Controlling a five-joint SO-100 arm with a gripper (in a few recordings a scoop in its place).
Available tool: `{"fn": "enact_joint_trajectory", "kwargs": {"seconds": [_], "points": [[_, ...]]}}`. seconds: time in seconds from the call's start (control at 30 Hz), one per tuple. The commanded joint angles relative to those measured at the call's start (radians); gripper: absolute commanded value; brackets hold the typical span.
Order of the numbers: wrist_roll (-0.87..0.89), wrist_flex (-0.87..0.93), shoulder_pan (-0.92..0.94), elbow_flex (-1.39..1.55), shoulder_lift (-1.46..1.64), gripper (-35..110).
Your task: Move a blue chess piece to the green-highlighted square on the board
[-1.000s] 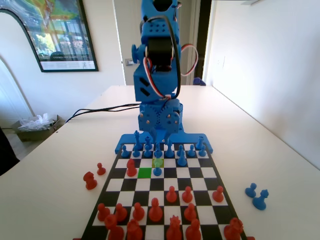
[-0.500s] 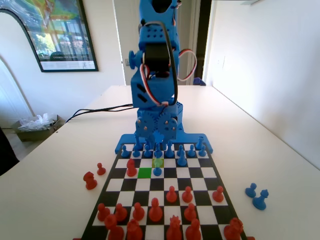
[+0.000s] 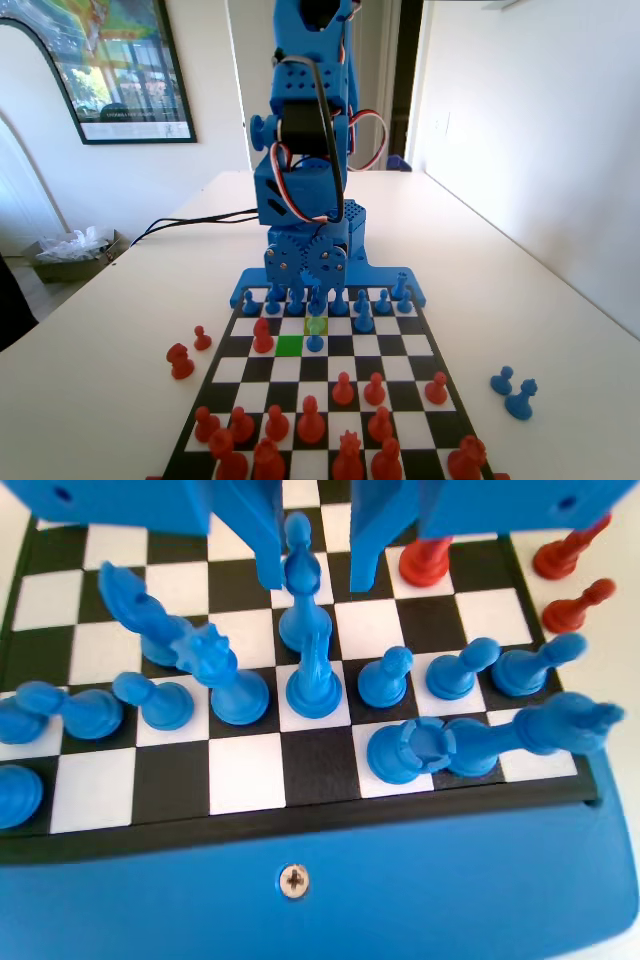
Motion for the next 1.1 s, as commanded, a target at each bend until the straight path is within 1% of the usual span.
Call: {"fn": "enact_joint_trajectory", "kwargs": {"seconds": [0.0,0.37,0.63,1.07], "points": [[-0.015,-0.009,0.000,-0.040,0.014,10],[-0.015,-0.058,-0.015,-0.006,-0.005,10],[-0.051,-0.101,-0.005,0.041,-0.006,9],[-0.052,-0.110,-0.012,0.061,-0.014,9]]}}
